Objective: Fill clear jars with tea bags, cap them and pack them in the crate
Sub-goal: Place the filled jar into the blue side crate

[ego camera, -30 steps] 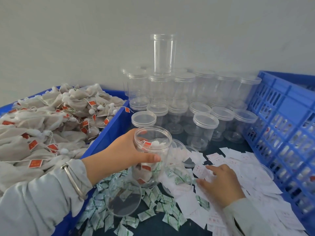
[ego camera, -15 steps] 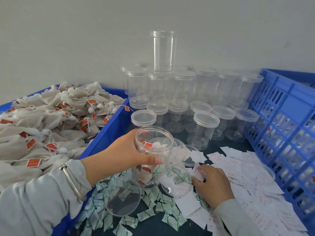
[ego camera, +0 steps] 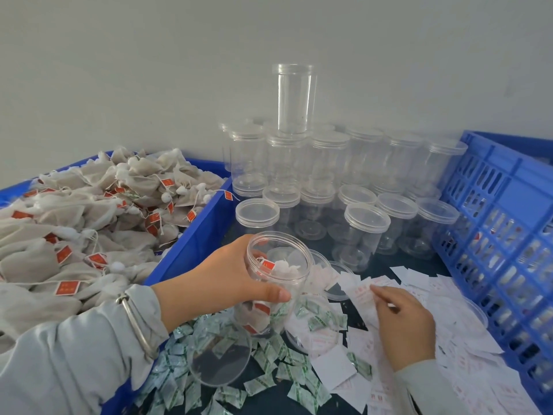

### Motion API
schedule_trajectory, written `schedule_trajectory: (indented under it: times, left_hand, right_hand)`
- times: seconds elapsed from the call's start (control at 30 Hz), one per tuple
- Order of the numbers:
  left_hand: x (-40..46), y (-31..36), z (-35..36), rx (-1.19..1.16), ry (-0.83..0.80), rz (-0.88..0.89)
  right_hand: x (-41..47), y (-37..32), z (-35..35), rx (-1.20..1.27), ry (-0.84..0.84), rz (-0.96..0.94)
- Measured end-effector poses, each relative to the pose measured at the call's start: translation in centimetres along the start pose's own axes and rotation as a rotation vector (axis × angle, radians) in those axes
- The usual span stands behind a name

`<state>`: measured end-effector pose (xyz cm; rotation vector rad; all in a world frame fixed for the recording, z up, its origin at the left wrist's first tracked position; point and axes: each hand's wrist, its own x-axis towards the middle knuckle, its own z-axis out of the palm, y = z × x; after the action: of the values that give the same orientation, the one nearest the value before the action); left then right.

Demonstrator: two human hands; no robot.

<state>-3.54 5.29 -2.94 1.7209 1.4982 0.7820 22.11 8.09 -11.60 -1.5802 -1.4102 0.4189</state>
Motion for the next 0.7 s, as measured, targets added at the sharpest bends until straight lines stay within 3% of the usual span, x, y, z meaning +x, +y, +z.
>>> schedule_trajectory:
  times: [0.13, 0.23, 0.47, 0.7]
  left_hand:
    - [0.0, -0.2, 0.1, 0.033, -0.010, 0.001]
    - [0.0, -0.2, 0.2, 0.063, -0.037, 0.015]
    - [0.0, -0.5, 0.4, 0.080, -0.054, 0.044]
    - [0.1, -0.7, 0.4, 0.086, -0.079, 0.070]
  right_hand:
    - [-0.4, -4.6, -1.9, 0.326, 0.116, -0.157]
    - [-0.9, -8.2, -2.2, 0.492, -0.033, -0.305]
    - [-1.1, -11.6, 0.1, 0.209, -0.315, -0.556]
    - [-0.9, -11.4, 0.8, 0.260, -0.203, -0.560]
